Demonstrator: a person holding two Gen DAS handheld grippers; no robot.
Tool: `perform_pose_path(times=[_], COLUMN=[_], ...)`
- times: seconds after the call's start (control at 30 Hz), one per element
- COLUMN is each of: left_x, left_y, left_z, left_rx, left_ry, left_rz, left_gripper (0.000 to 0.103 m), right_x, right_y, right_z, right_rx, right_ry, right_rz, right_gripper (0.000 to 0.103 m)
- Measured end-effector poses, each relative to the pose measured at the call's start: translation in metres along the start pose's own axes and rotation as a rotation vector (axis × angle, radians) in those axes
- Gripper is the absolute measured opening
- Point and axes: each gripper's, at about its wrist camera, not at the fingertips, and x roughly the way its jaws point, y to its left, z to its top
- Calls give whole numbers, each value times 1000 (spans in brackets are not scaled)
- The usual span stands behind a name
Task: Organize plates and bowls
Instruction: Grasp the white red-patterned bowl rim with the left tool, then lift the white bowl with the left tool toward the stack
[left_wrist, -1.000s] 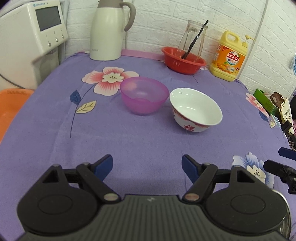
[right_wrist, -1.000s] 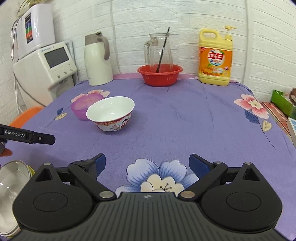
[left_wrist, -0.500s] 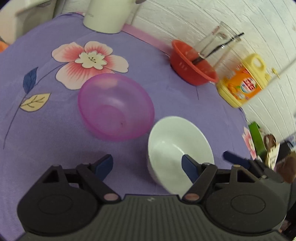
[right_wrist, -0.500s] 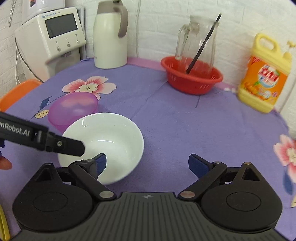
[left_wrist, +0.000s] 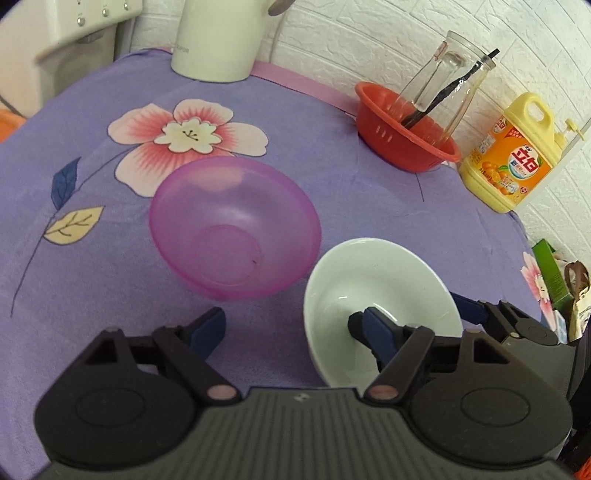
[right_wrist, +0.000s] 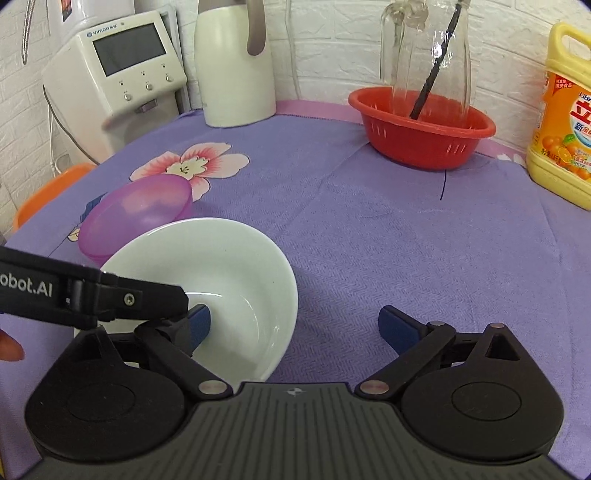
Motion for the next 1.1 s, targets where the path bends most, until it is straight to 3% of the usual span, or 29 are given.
perform_pose_path(times=[0.43, 0.47, 0.6, 0.73, 0.87, 0.97, 1.1], left_x=[1, 1, 3, 1, -5, -13, -25], left_y=[0, -1, -6, -15, -21, -28, -31], left_z=[-1, -2, -4, -5, -9, -16, -26], left_rx=[23, 27, 45, 74, 99, 111, 100], left_ry=[-22, -28, -40, -32, -30, -26, -1], left_rz=[13, 14, -24, -30, -37, -48, -107], left_gripper=[74, 71, 41, 29, 26, 24, 24], right_x=[0, 0, -2, -6, -9, -18, -37], right_y=[5, 6, 10, 19, 25, 26, 24], right_z=[-1, 0, 0, 1, 3, 0, -10], right_rx=[4, 0, -24, -64, -83, -72, -38], right_ry=[-44, -45, -52, -41, -14, 4, 25], right_rz=[1, 5, 26, 25, 11, 12, -5], right_gripper=[103, 103, 103, 83, 78, 68, 68])
